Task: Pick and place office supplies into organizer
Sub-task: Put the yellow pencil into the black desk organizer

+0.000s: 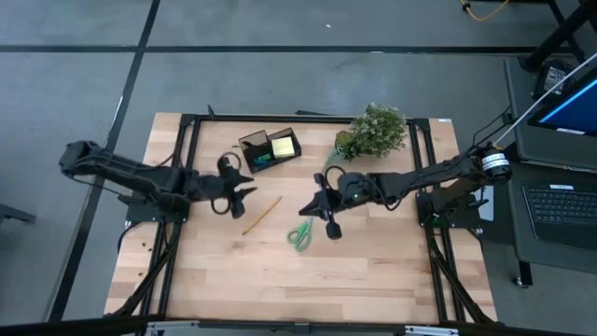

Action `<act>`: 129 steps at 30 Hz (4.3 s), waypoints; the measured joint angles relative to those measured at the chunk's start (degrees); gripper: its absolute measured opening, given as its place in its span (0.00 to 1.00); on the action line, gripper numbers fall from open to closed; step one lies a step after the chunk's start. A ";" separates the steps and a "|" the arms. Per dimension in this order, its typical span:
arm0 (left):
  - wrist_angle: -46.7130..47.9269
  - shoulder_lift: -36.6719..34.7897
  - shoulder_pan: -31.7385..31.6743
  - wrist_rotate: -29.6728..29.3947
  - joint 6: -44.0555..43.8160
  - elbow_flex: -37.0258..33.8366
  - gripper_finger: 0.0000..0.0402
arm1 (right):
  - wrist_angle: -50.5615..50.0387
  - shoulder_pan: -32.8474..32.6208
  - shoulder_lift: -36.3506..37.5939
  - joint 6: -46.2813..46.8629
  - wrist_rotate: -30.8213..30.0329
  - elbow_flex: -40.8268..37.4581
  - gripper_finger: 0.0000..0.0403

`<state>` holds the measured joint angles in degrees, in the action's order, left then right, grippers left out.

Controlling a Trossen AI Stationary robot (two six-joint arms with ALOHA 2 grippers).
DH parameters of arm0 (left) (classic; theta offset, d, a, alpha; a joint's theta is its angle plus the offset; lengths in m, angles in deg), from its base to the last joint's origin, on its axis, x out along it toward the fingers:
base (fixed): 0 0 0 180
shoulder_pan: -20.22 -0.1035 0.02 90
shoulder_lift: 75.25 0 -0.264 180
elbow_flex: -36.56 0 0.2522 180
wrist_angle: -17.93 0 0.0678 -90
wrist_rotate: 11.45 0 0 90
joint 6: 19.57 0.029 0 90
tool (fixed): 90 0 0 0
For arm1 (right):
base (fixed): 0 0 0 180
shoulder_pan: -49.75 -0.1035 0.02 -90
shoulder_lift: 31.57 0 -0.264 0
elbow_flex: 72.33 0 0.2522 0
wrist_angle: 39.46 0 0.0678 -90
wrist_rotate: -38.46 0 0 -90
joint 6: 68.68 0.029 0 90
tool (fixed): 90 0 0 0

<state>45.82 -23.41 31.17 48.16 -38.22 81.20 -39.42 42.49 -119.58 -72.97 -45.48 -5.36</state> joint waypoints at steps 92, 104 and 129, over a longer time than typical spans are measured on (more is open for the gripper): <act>29.98 52.14 -0.23 26.91 -26.19 28.68 0.32 | -6.82 -4.82 1.95 2.57 -3.91 0.00 0.06; 30.24 52.20 -0.18 26.69 -25.27 28.68 0.32 | -6.82 -4.82 1.95 2.71 -3.91 0.00 0.06; 30.35 52.29 -0.18 27.37 -25.66 28.68 0.14 | -6.80 -4.82 1.95 2.73 -3.91 0.00 0.06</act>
<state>76.18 28.88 30.98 75.53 -63.88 109.89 -46.22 37.67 -117.64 -70.24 -49.39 -5.36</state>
